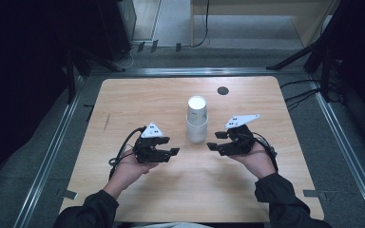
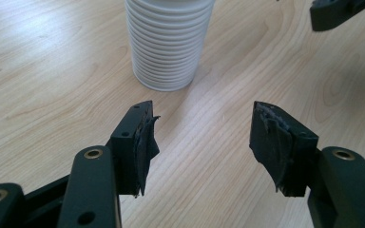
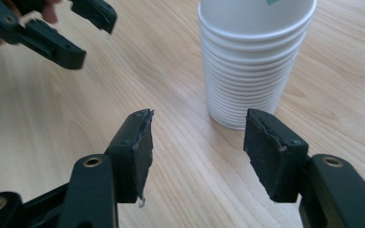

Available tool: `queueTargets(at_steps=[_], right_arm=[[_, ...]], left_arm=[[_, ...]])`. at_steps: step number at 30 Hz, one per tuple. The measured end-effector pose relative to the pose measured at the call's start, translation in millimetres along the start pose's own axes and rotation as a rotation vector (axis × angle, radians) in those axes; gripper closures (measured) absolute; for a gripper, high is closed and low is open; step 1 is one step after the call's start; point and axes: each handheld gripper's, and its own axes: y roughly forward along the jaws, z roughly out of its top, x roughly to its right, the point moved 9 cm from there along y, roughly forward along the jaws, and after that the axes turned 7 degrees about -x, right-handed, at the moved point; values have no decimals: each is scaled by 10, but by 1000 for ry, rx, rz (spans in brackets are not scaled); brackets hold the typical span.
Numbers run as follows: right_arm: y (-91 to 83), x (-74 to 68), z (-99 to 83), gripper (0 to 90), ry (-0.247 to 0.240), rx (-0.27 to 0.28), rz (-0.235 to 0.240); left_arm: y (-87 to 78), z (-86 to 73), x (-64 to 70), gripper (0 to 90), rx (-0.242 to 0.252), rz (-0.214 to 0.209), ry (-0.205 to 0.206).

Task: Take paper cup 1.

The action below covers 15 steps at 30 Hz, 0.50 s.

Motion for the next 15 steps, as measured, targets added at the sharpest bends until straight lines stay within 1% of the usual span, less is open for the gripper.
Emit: queueTargets(at_steps=[1,2,4,5,7,8,10,12,13,14,15], right_arm=[[-16,-8,10,434,8,1,10],[-33,-6,27,431,7,7,14],[-59,-1,41,424,12,10,17],[-74,6,44,421,13,10,16],[-102,21,50,420,14,10,10],[-115,23,52,417,16,9,11],[-137,20,53,417,14,5,19],[-152,25,60,406,2,-1,10],[-157,24,64,402,2,-5,10],[-157,20,82,391,-2,-5,12],[-157,20,82,391,-2,-5,12]], left_arm=[[-17,11,-1,399,-1,-6,-4],[-28,15,-1,384,-5,-13,-9],[-51,34,1,345,0,-26,-18],[-62,34,-4,332,-3,-28,-13],[-74,31,-8,296,-8,-40,-17],[-77,29,-5,276,-10,-53,-25],[-90,29,1,238,-7,-79,-23],[-100,32,-10,206,-7,-76,-24],[-108,31,-10,223,-8,-79,-17],[-112,30,-16,247,-8,-74,-11],[-113,24,-23,247,-13,-64,-10]])
